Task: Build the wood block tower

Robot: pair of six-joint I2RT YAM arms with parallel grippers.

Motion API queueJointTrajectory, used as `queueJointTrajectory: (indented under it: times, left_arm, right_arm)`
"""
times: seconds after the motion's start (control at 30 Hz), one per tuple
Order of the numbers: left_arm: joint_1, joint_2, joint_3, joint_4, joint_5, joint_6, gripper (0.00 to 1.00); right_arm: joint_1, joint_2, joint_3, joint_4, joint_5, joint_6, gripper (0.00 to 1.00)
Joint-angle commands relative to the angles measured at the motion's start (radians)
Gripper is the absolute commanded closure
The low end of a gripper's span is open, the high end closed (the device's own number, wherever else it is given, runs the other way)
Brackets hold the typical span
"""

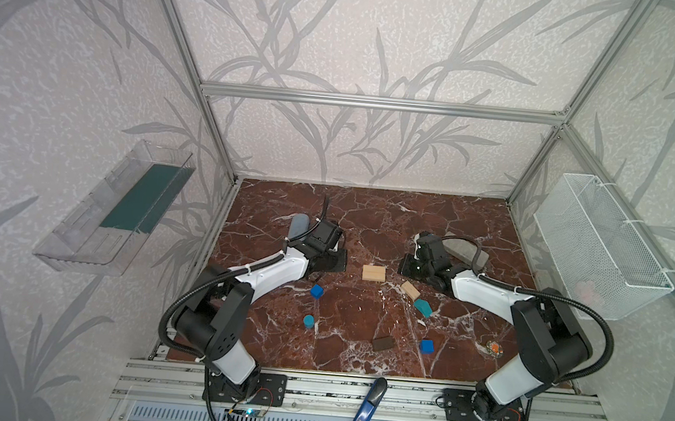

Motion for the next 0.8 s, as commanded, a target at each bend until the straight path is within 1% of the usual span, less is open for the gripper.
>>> queueJointTrajectory:
  times: [0.0,0.13,0.23,0.33,0.77]
  left_arm:
    - [0.003,0.057,0.03,-0.034,0.099,-0.046,1.0]
    - [0.003,0.102,0.035,0.009,0.139,-0.066,1.0]
    - [0.002,0.131,0.035,0.043,0.185,-0.074,1.0]
    - [0.001,0.159,0.035,0.069,0.208,-0.089,1.0]
    - [-0.006,0.215,0.041,0.111,0.237,-0.109,1.0]
  right_arm:
    - [-0.019,0.041,-0.005,0.095,-0.085,0.026,1.0]
    - [-0.037,0.09,-0.008,0.131,-0.138,0.042,1.0]
    - [-0.042,0.106,-0.012,0.147,-0.148,0.05,1.0]
    - [-0.043,0.122,-0.01,0.148,-0.15,0.051,1.0]
    - [-0.046,0.177,-0.005,0.16,-0.17,0.07,1.0]
